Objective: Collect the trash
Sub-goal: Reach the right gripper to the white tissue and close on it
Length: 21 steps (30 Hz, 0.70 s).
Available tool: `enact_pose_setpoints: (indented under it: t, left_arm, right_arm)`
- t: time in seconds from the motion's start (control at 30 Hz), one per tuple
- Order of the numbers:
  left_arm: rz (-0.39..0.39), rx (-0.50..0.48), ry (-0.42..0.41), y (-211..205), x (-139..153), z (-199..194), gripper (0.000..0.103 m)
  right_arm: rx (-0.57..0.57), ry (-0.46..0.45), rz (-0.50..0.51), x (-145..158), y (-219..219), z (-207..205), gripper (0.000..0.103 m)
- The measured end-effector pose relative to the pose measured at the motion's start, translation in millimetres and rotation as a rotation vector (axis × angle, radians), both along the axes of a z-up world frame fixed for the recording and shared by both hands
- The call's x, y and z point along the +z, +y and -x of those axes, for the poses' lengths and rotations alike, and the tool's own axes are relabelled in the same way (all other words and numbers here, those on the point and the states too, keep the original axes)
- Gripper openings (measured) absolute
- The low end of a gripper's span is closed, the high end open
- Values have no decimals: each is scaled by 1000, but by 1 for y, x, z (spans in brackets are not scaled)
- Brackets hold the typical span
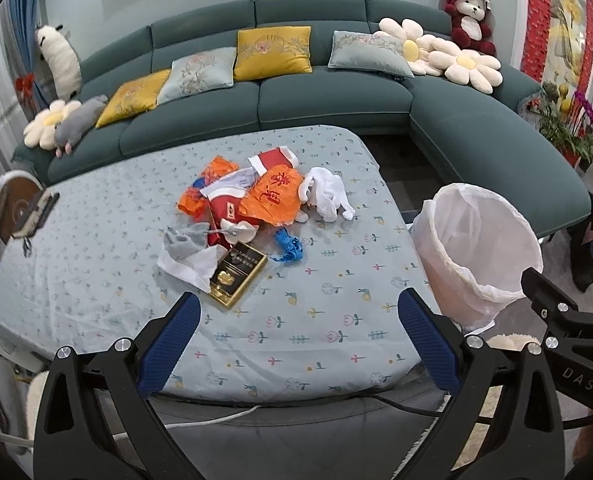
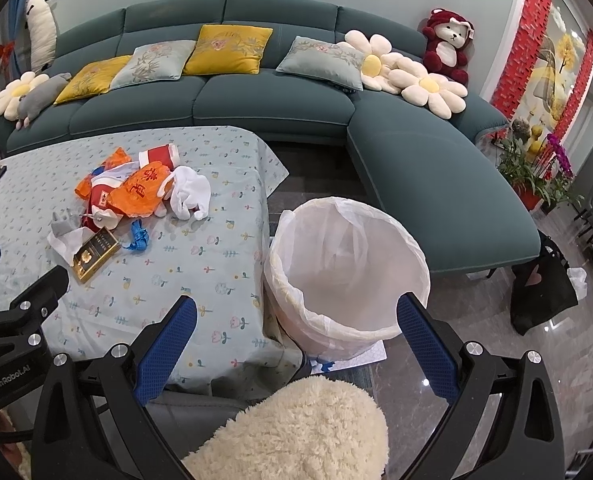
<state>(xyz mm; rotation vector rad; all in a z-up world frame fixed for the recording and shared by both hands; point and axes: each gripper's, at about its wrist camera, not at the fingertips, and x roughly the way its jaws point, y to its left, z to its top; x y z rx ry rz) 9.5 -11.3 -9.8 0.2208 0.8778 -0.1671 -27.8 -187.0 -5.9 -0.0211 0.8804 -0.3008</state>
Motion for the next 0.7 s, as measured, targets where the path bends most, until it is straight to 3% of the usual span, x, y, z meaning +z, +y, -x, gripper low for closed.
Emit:
enact_pose_setpoints:
  t: [0.2,0.4,0.7]
  left_arm:
    - [-12,26,-20,11,-8,-5,95]
    - [25,107,64,44,-25,-28,95]
    - [37,193,105,92,-50,-70,94]
  right_arm:
    - [3,-1,5,-1,8,-10,96]
    - [21,9,9,-11,24,-30,96]
    - [62,34,-24,-35,50,-82,90]
